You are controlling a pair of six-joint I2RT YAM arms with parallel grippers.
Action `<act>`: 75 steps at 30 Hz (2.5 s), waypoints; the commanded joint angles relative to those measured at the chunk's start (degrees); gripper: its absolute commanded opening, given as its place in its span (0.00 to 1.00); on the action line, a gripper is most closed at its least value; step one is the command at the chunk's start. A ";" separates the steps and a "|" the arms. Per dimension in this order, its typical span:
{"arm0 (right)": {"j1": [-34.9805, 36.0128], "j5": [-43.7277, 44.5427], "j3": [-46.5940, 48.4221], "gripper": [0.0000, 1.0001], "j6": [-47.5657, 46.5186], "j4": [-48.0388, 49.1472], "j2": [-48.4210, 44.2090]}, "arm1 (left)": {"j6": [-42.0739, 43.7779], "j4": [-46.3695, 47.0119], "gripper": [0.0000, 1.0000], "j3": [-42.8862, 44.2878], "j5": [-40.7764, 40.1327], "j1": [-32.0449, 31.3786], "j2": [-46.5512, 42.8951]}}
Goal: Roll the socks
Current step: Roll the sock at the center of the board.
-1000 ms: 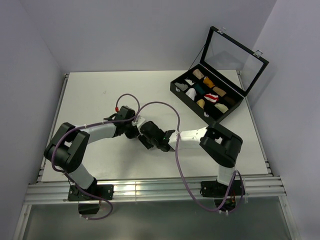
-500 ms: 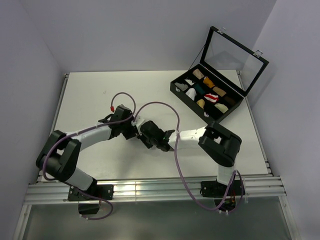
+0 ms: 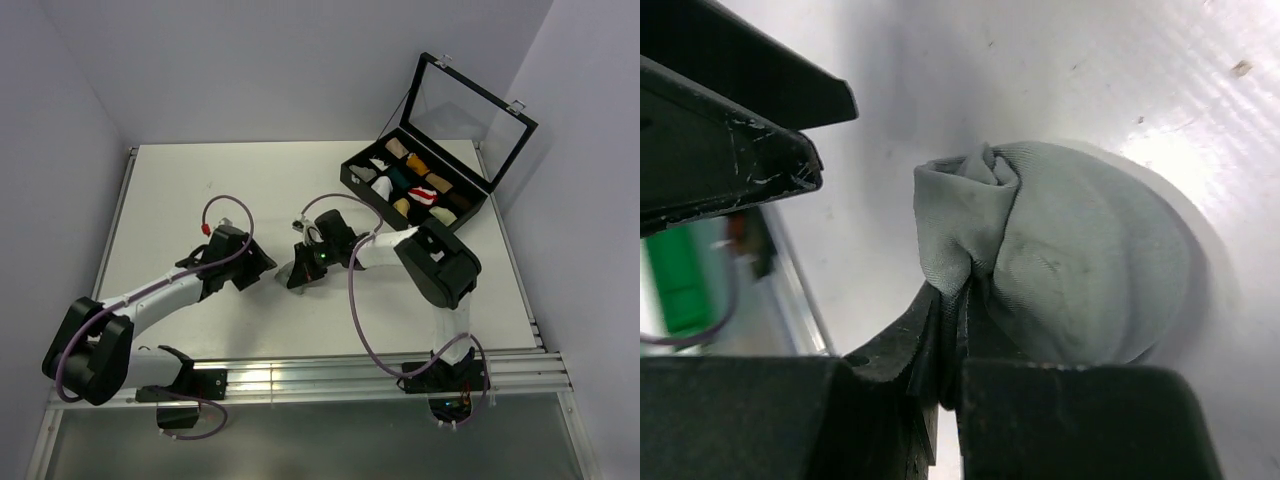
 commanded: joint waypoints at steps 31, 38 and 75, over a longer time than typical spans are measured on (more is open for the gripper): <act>-3.17 3.38 -4.01 0.46 -0.37 1.93 -7.07 | 1.87 -1.15 0.01 8.85 3.75 -2.23 16.86; 7.62 32.91 -10.69 0.53 -11.55 4.91 -20.70 | 3.46 -4.58 0.01 11.66 3.31 -2.23 17.12; 21.89 52.37 -6.48 0.54 -17.81 3.60 -10.43 | 3.90 -4.14 0.01 12.81 4.98 -2.23 17.65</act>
